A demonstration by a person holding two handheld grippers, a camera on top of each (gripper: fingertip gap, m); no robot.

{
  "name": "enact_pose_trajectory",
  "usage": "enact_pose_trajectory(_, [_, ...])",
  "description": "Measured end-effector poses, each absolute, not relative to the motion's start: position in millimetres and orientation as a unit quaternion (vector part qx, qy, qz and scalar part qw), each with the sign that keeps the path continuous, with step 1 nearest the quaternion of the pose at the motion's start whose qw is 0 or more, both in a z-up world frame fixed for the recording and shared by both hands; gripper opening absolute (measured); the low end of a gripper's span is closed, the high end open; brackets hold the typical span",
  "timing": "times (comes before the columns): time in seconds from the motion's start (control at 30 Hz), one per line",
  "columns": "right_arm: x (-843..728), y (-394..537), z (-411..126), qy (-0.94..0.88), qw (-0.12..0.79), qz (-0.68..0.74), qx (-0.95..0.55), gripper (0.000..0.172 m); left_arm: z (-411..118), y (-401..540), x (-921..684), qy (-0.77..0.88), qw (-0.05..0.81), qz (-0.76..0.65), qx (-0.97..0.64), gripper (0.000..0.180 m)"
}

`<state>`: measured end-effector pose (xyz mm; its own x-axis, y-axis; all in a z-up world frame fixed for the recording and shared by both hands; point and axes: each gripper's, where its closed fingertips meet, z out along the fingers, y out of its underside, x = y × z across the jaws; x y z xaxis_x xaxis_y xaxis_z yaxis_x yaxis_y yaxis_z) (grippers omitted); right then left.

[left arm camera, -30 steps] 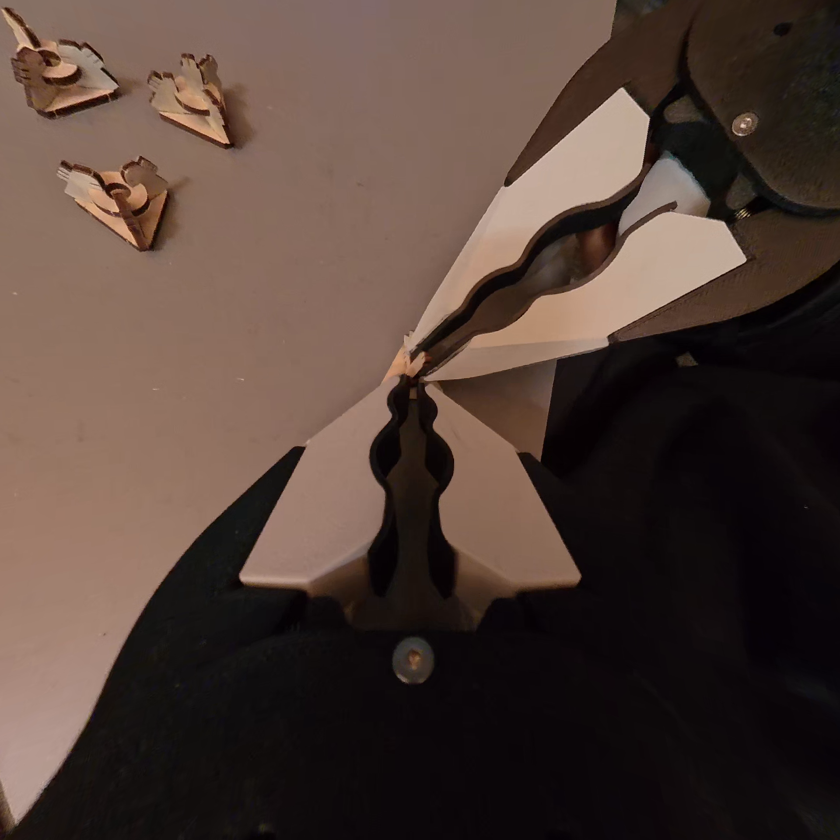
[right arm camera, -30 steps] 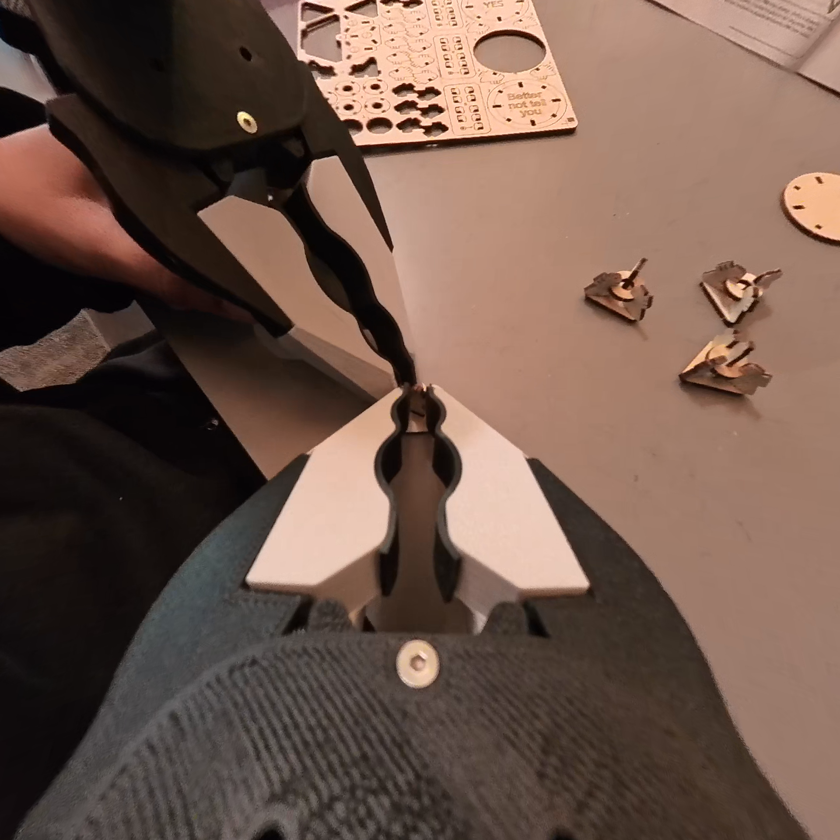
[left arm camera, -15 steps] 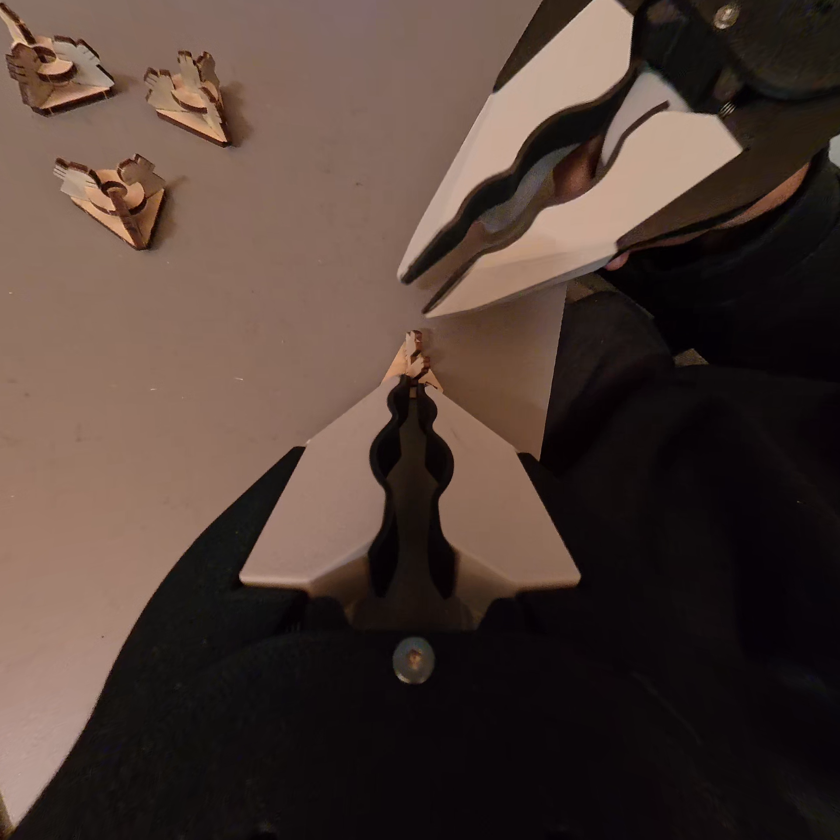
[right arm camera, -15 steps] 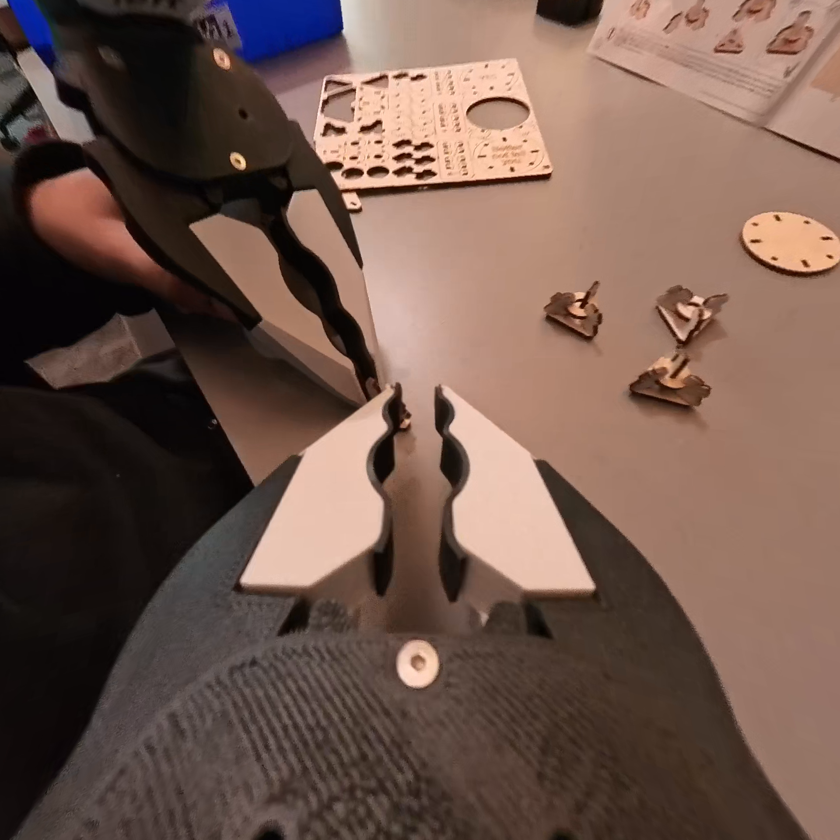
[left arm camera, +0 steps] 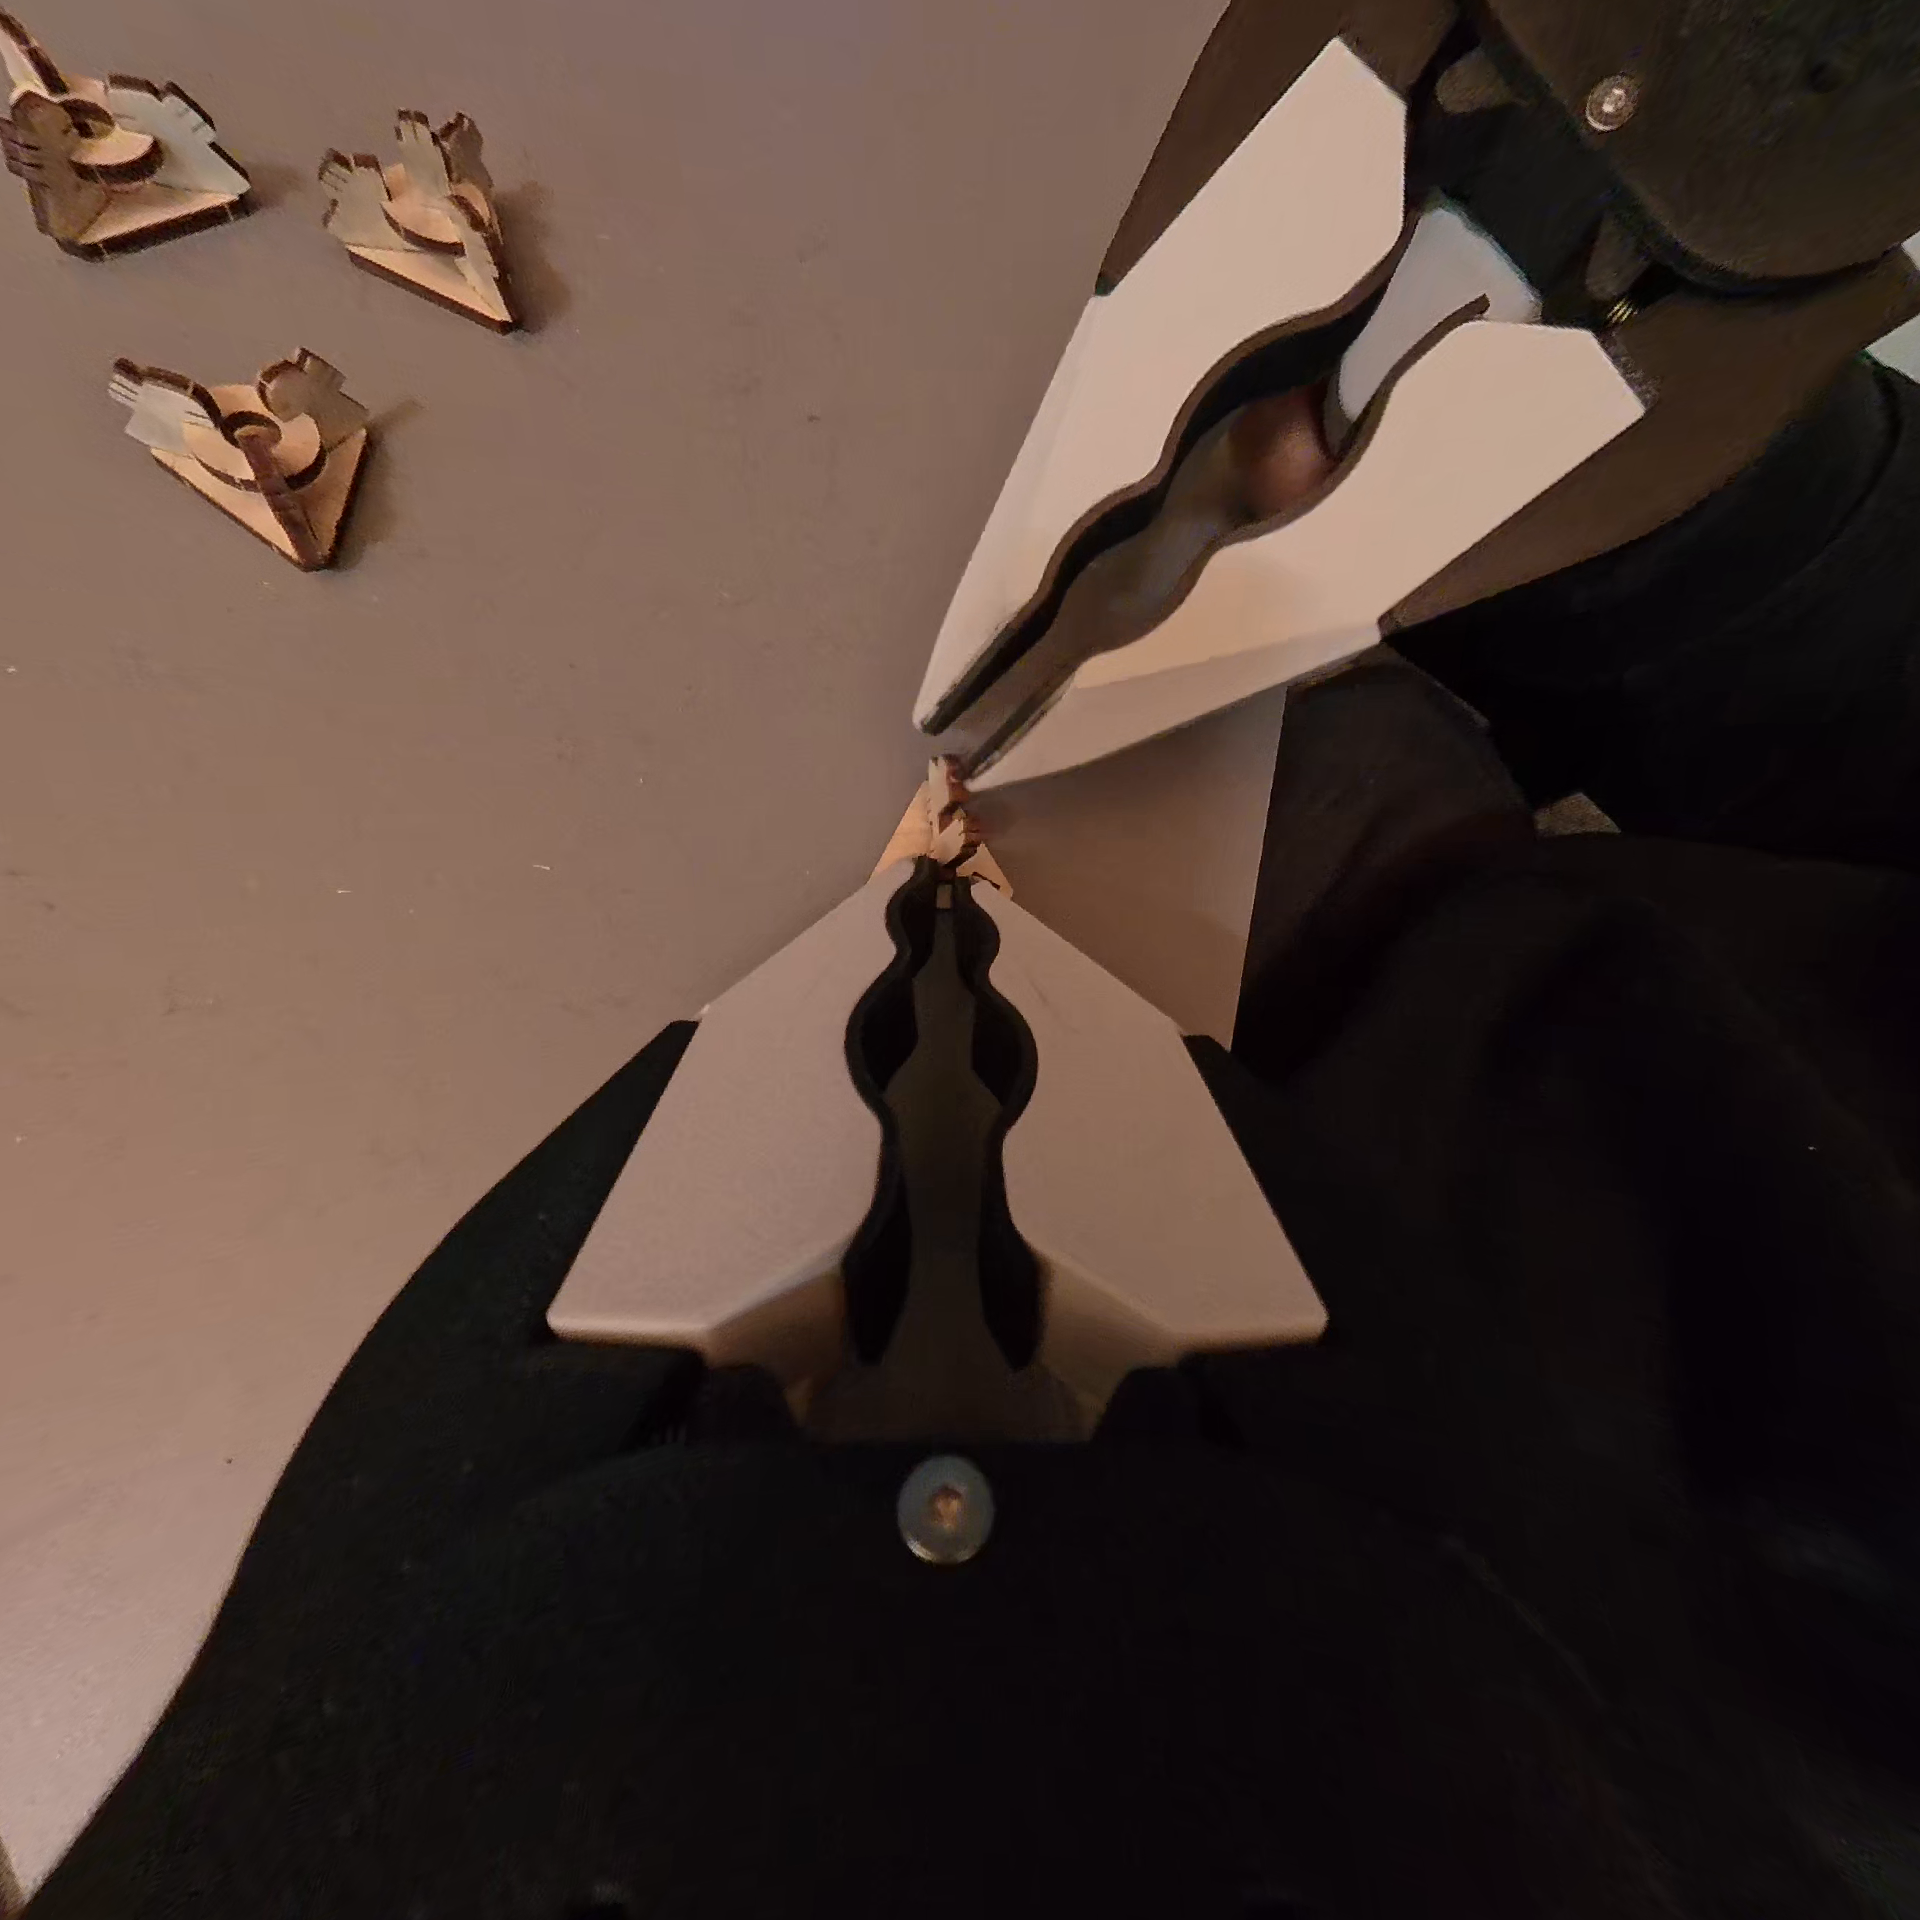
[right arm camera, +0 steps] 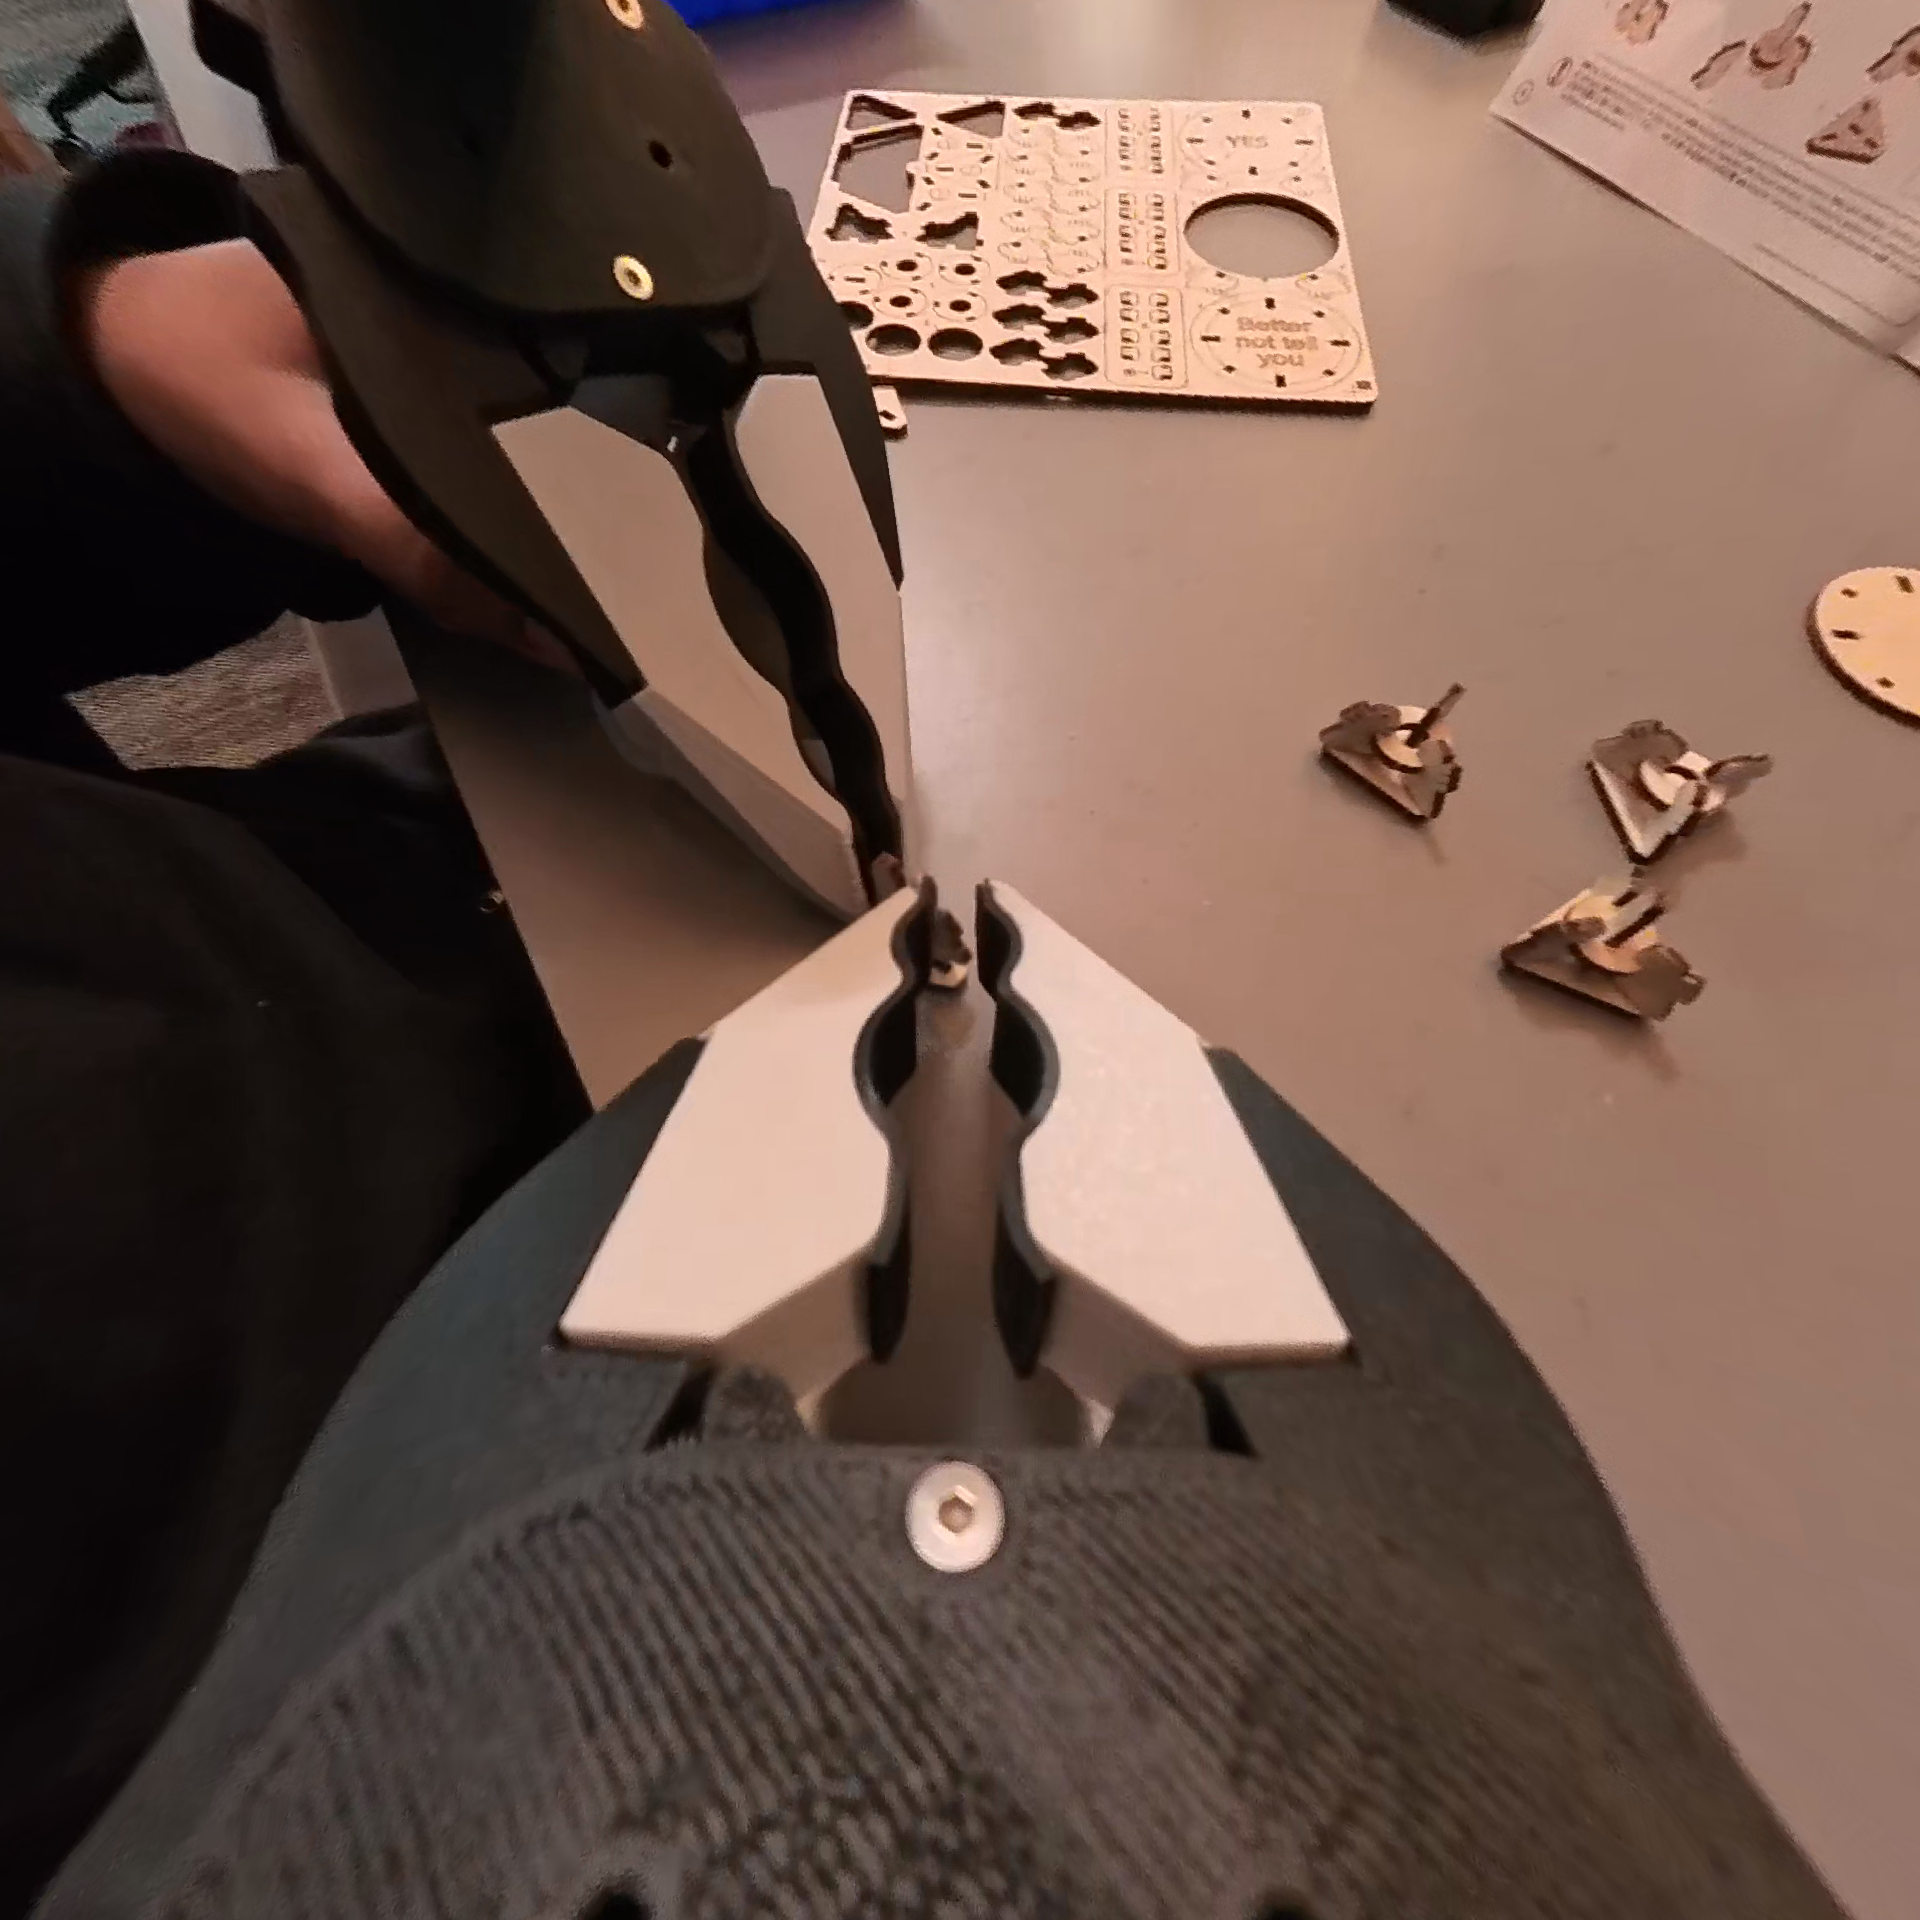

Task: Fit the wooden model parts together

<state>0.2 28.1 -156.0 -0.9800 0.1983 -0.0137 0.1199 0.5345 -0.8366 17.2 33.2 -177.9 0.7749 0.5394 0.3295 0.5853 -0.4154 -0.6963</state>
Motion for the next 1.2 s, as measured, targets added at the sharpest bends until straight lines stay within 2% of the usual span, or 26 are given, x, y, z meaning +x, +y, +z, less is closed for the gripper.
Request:
enact_pose_trajectory(0.43, [3.8,30.0,-159.9,-0.881,0.031,0.464,-0.089,0.0,-178.3,34.1,17.1,-0.336,0.425,-0.033,-0.84,0.004])
enact_pose_trajectory(0.63, [4.8,29.1,-160.3,-0.883,0.03,0.46,-0.09,0.0,-177.0,37.5,17.2,-0.333,0.429,-0.034,-0.839,0.011])
enact_pose_trajectory(0.87, [3.5,29.9,-160.1,-0.884,0.035,0.457,-0.093,0.0,-176.4,38.7,15.3,-0.335,0.431,-0.03,-0.837,0.004])
enact_pose_trajectory(1.2, [1.1,33.8,-160.5,-0.885,0.036,0.452,-0.105,0.004,-176.6,39.3,14.3,-0.334,0.428,-0.019,-0.84,0.004])
